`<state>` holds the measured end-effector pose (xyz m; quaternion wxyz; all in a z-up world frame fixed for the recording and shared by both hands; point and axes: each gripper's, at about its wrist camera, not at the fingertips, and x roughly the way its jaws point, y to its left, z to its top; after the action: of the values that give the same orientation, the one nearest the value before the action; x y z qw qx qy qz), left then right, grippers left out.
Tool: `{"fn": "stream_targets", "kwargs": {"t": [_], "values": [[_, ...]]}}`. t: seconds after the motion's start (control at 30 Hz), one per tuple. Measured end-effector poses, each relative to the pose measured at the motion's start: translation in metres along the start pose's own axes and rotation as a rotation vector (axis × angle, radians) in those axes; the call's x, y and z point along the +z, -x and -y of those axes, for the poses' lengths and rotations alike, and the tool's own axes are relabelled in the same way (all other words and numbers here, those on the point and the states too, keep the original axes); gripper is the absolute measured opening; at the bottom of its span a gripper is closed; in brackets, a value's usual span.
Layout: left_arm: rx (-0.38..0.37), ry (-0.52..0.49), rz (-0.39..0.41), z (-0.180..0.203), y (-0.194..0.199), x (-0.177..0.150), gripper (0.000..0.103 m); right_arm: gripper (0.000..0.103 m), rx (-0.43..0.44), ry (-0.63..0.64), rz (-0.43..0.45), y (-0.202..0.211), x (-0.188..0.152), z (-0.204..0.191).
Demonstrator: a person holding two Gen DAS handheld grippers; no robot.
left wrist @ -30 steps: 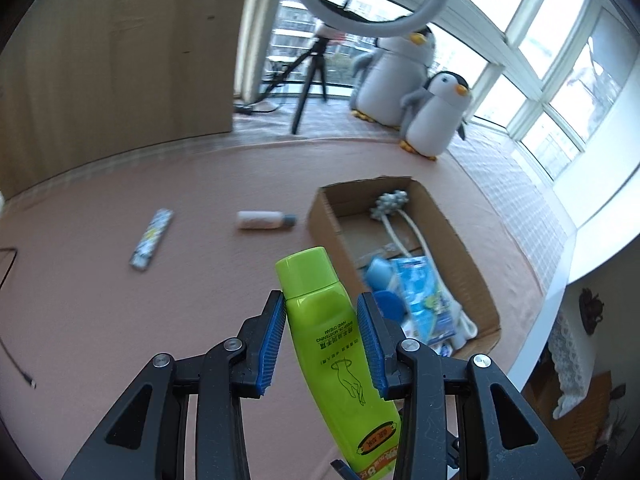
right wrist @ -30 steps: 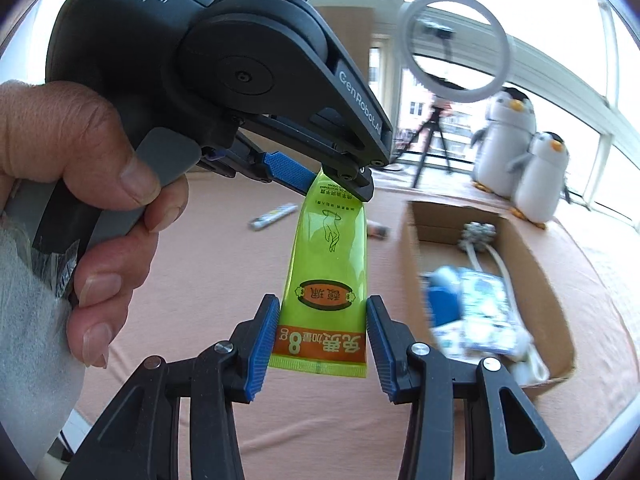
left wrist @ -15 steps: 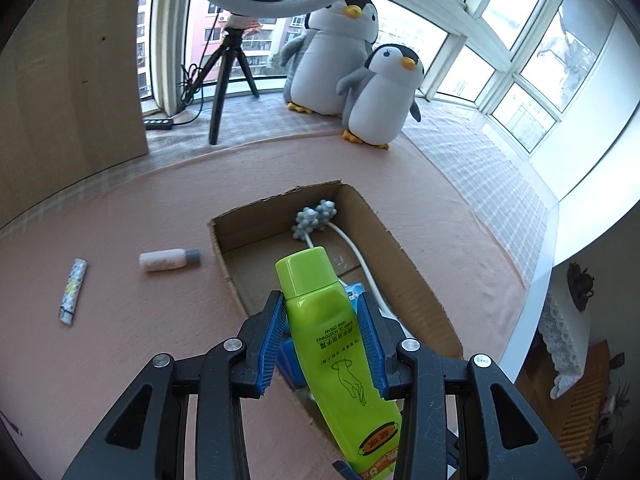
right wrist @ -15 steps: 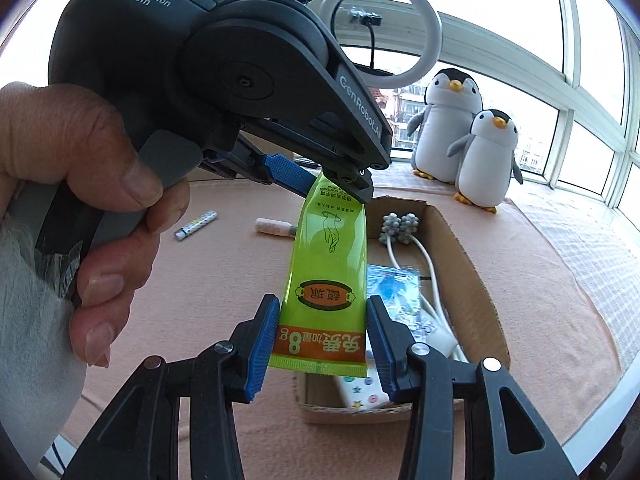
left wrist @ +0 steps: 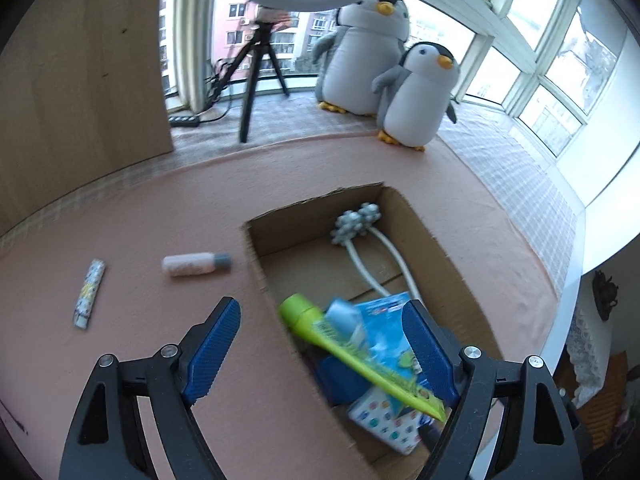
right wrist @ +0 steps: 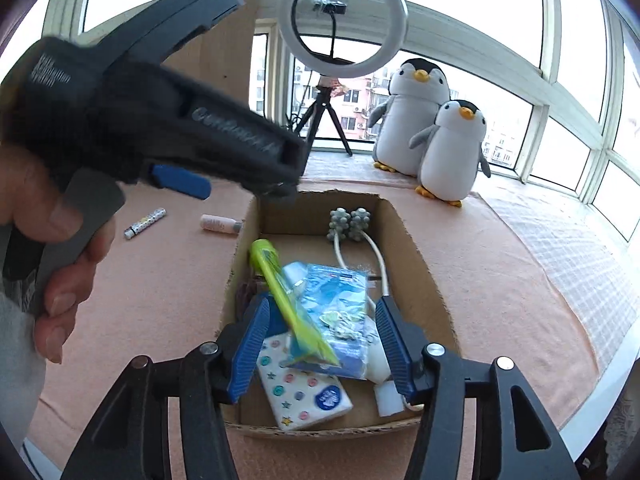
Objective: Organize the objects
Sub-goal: 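Carry the green tube into the cardboard box and open both grippers, then move the right gripper to the white bottle and close on its cap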
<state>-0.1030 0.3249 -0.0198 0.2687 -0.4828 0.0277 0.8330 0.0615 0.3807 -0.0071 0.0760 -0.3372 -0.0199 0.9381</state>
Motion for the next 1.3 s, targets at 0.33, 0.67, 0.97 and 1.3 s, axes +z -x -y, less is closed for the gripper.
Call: {"fn": "stream_targets", "kwargs": {"t": [0.33,0.67,0.97,1.3], "values": [[0.1,0.228,0.023,-0.132,0.047,-0.055,0.086,0.056,0.18,0.121,-0.023,-0.013,0.011,-0.084],[0.151,0.471,0.012,-0.25,0.095,-0.163,0.086,0.069,0.302,-0.066,-0.241,-0.123,0.009,-0.149],[0.156,0.607,0.05,-0.292,0.132,-0.222,0.087,0.068,0.291,-0.16,-0.298,-0.162,0.04,-0.12],[0.124,0.529,0.034,-0.272,0.117,-0.194,0.087,0.069,0.278,0.119,-0.262,-0.133,0.005,-0.114]]}}
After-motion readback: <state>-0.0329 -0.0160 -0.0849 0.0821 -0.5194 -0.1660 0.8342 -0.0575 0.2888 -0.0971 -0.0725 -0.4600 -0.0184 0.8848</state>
